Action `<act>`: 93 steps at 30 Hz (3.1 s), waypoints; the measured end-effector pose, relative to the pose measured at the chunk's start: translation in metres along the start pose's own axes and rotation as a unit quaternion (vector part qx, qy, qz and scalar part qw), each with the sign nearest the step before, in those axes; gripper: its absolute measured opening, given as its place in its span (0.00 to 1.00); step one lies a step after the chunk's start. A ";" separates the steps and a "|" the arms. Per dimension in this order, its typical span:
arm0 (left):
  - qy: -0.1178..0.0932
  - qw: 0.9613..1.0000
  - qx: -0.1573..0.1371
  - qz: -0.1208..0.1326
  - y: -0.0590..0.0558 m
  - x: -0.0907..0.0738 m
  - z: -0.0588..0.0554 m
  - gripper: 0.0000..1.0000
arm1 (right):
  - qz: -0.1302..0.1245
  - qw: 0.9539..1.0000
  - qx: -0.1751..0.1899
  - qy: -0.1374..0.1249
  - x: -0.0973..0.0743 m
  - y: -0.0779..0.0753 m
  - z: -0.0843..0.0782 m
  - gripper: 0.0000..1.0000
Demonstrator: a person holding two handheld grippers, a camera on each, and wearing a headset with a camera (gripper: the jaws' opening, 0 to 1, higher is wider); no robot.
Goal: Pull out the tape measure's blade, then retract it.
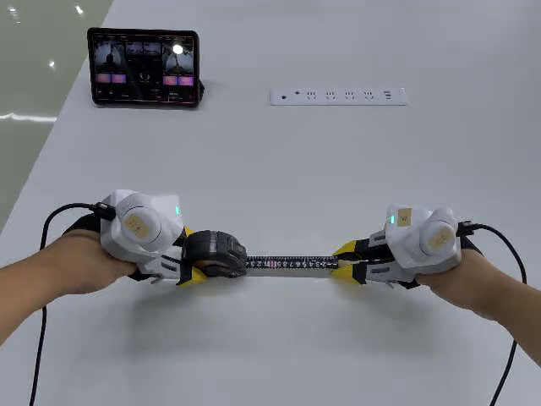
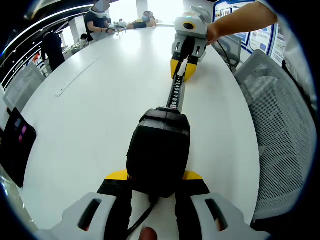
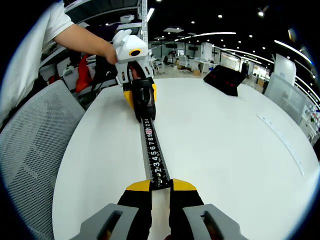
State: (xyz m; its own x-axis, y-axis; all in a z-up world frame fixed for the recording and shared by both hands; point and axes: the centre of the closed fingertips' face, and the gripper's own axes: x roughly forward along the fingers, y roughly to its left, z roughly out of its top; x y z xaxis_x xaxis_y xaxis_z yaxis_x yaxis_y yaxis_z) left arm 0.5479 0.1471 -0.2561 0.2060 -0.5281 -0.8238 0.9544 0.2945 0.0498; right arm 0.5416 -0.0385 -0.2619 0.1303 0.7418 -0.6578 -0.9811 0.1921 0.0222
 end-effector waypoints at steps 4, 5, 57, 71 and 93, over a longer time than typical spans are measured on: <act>0.000 1.000 0.000 0.000 0.000 -0.001 0.000 0.28 | -0.002 1.000 0.000 0.001 -0.003 -0.001 -0.002 0.08; -0.001 1.000 0.000 0.000 0.000 -0.001 0.001 0.28 | -0.003 1.000 0.000 0.002 -0.004 -0.002 -0.003 0.08; 0.000 1.000 0.001 0.000 0.001 0.001 0.001 0.28 | -0.022 0.999 -0.002 0.045 -0.055 -0.011 -0.041 0.08; 0.002 1.000 0.003 0.000 0.001 0.001 0.000 0.28 | -0.024 0.998 -0.001 0.062 -0.070 -0.016 -0.057 0.08; 0.008 1.000 0.015 0.009 -0.002 0.000 0.003 0.28 | -0.012 0.996 0.002 0.087 -0.078 -0.017 -0.067 0.09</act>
State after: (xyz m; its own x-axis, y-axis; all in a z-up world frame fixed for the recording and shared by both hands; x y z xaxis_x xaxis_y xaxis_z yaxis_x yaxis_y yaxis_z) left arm 0.5465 0.1445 -0.2546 0.2205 -0.5106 -0.8310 0.9566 0.2796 0.0820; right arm 0.5381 -0.1426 -0.2616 0.1273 0.6137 -0.7792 -0.9772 0.2123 0.0077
